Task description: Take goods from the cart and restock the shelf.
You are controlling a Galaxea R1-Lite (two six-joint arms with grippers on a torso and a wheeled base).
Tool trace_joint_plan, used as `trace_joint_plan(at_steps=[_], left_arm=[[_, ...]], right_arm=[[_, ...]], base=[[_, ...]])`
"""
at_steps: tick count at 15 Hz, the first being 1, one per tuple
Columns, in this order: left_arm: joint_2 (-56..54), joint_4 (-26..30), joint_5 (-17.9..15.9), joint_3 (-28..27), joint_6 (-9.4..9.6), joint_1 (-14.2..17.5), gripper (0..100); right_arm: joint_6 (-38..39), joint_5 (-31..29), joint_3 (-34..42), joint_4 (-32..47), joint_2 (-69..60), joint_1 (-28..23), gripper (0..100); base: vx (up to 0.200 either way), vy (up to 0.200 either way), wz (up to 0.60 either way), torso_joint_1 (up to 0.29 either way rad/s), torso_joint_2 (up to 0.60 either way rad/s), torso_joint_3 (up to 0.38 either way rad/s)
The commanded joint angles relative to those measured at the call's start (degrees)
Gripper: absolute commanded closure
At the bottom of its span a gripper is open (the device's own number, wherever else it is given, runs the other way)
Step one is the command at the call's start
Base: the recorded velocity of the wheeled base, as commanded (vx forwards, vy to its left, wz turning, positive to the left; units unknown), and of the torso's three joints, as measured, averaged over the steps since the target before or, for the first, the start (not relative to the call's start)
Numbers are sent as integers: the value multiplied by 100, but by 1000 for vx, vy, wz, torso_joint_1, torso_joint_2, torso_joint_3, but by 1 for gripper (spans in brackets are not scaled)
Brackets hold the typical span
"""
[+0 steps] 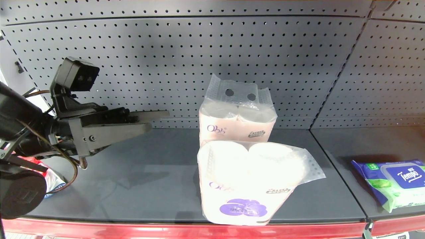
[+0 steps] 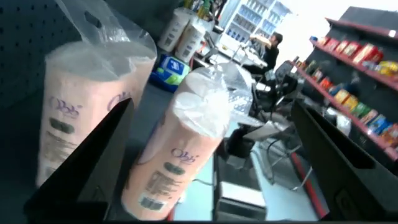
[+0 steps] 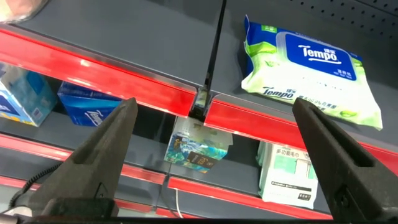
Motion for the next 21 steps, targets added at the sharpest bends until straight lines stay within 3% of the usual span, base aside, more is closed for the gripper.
trace_joint_plan(at_steps=[1, 4, 9, 14, 18, 19, 20, 21], left_arm=[[-266, 107, 348, 113, -299, -283, 0], [-310, 142, 541, 139, -325, -432, 0], [-336, 362, 1640, 183, -325, -749, 0], [-345, 476, 2396, 227, -290, -801, 0], [-371, 625, 3591, 254, -281, -837, 0], [-468, 722, 3758, 262, -220, -837, 0], [-547, 968, 3960, 271, 44, -828, 0], [-661, 1452, 4417, 262, 501, -819, 0]], right_arm=[[1, 2, -1, -1, 0, 1, 0], [28, 2, 7, -1, 0, 1, 0], [45, 2, 7, -1, 0, 1, 0], [45, 2, 7, -1, 0, 1, 0], [28, -7, 7, -1, 0, 1, 0], [1, -7, 7, -1, 0, 1, 0], [-16, -7, -1, -1, 0, 1, 0], [-7, -7, 7, -1, 0, 1, 0]], base=[[0, 0, 0, 0, 0, 0], [0, 0, 0, 0, 0, 0], [0, 0, 0, 0, 0, 0], [0, 0, 0, 0, 0, 0], [0, 0, 0, 0, 0, 0], [0, 0, 0, 0, 0, 0], [0, 0, 0, 0, 0, 0], [0, 0, 0, 0, 0, 0]])
